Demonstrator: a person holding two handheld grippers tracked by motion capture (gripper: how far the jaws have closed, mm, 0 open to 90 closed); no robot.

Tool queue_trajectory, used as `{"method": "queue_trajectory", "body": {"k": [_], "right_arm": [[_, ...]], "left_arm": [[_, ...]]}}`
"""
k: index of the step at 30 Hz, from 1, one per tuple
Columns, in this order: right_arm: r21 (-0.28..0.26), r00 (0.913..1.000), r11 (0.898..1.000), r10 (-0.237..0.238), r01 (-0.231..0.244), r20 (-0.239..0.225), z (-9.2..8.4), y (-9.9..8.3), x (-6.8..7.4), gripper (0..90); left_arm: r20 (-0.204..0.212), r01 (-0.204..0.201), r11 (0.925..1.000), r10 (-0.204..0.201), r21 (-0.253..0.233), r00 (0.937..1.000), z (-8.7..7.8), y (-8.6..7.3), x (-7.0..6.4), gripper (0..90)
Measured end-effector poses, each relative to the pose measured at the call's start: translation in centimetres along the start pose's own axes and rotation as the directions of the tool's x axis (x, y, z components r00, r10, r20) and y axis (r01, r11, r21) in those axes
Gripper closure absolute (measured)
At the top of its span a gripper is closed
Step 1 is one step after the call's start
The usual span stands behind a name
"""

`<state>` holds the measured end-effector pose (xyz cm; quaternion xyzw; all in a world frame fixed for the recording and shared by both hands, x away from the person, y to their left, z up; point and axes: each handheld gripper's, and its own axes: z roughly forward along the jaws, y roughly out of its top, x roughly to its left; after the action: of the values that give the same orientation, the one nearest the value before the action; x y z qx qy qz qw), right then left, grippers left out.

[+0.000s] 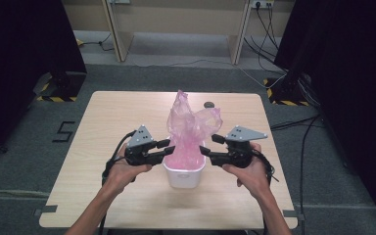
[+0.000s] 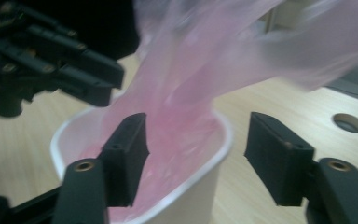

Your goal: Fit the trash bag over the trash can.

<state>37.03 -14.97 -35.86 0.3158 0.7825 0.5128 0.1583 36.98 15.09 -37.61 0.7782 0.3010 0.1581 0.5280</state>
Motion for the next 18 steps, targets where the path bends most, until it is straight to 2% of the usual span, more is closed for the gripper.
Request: {"method": "queue_trajectory", "body": {"k": [1, 3, 9, 13, 16, 18], "right_arm": [[-0.015, 0.9998, 1.000, 0.016, -0.016, 0.010, -0.3, 0.2, -0.2, 35.5], [-0.062, 0.9980, 0.997, 0.057, -0.055, 0.029, -0.9, 0.6, -0.8, 32.2], [-0.118, 0.9902, 0.983, 0.140, -0.139, -0.005, -0.7, 1.5, -1.2, 30.6], [-0.139, 0.9863, 0.977, 0.165, -0.162, 0.007, 0.1, 2.0, -1.4, 42.1], [-0.160, 0.9832, 0.970, 0.182, -0.181, -0.011, 0.5, 2.2, -1.6, 52.4], [-0.165, 0.9855, 0.972, 0.169, -0.168, -0.007, 0.6, 2.2, -1.7, 57.7]], "left_arm": [[-0.015, 0.014, 0.9997, -0.014, -0.018, 0.9998, -0.2, 0.3, 0.2, 62.6], [-0.056, 0.043, 0.9983, -0.045, -0.040, 0.9974, -0.3, 1.0, 0.6, 50.1], [-0.100, 0.052, 0.9940, -0.061, -0.096, 0.9931, -0.4, 3.5, 0.5, 36.7], [-0.117, 0.040, 0.9895, -0.057, -0.139, 0.9915, 0.1, 5.4, 0.4, 33.4], [-0.131, 0.037, 0.9866, -0.058, -0.159, 0.9897, 0.9, 6.8, 0.6, 32.4], [-0.151, 0.014, 0.9857, -0.040, -0.168, 0.9877, 1.6, 7.4, 0.8, 34.6]]}}
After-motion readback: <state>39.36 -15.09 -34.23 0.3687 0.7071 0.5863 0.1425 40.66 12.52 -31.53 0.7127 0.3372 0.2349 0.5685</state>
